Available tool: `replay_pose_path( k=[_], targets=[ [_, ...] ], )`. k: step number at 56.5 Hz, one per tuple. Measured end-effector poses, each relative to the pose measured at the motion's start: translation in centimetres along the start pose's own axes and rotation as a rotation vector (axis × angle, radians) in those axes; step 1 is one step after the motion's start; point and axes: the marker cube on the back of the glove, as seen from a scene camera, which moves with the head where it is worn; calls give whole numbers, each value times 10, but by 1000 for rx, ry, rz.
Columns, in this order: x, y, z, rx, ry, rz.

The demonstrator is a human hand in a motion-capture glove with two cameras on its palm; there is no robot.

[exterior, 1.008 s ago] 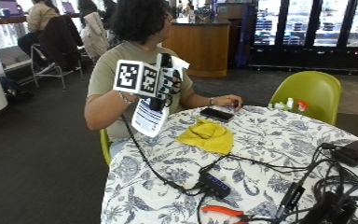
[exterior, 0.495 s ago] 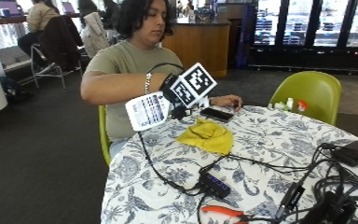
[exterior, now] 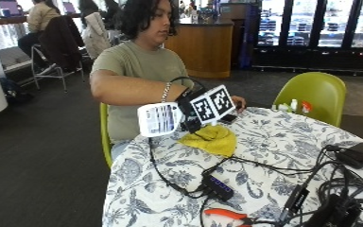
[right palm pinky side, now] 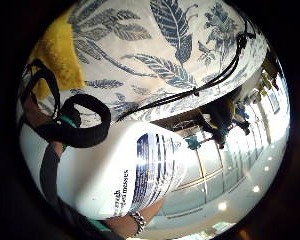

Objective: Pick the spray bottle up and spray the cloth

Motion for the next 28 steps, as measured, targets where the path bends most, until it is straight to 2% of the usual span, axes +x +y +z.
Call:
replay_pose_path(
  k=[11,20,28],
  targets=[
    [-56,46,-51,239,-107,-248],
    [-116,66,-98,474,-304,-555],
    [-170,54,-115,519,-452,-821]
  ],
)
